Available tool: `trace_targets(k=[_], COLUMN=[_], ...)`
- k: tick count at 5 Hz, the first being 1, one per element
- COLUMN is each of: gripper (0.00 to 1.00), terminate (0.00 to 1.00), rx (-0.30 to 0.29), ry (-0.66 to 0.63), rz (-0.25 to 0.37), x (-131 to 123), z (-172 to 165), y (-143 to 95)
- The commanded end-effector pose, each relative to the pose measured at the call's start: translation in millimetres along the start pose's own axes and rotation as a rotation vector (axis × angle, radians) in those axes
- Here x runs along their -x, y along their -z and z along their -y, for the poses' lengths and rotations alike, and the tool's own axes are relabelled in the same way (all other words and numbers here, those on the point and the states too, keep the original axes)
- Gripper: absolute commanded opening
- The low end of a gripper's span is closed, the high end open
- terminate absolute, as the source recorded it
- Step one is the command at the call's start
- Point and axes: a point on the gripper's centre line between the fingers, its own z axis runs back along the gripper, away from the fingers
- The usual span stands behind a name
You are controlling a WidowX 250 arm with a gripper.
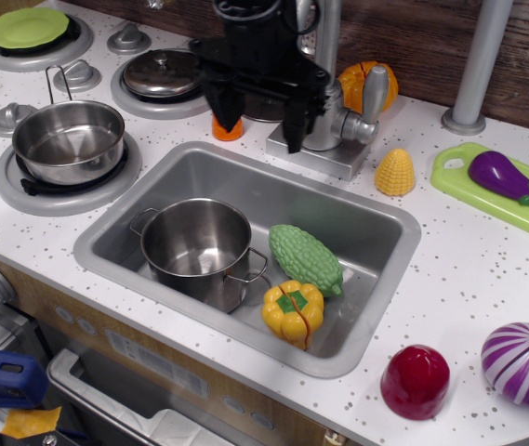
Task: Turn faucet front to left
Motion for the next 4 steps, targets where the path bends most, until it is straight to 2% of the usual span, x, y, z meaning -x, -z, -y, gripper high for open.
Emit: trace_targets(k=[1,2,4], gripper=[1.0,1.0,1.0], terminate=[0.0,0.0,0.0], rx=[-0.002,-0.024,-0.014], ry=[-0.02,-0.036,-0.038], rz=[0.132,0.146,0.189], x=[-28,-35,-47], z=[-1,3,-6], y=[-27,-31,-24])
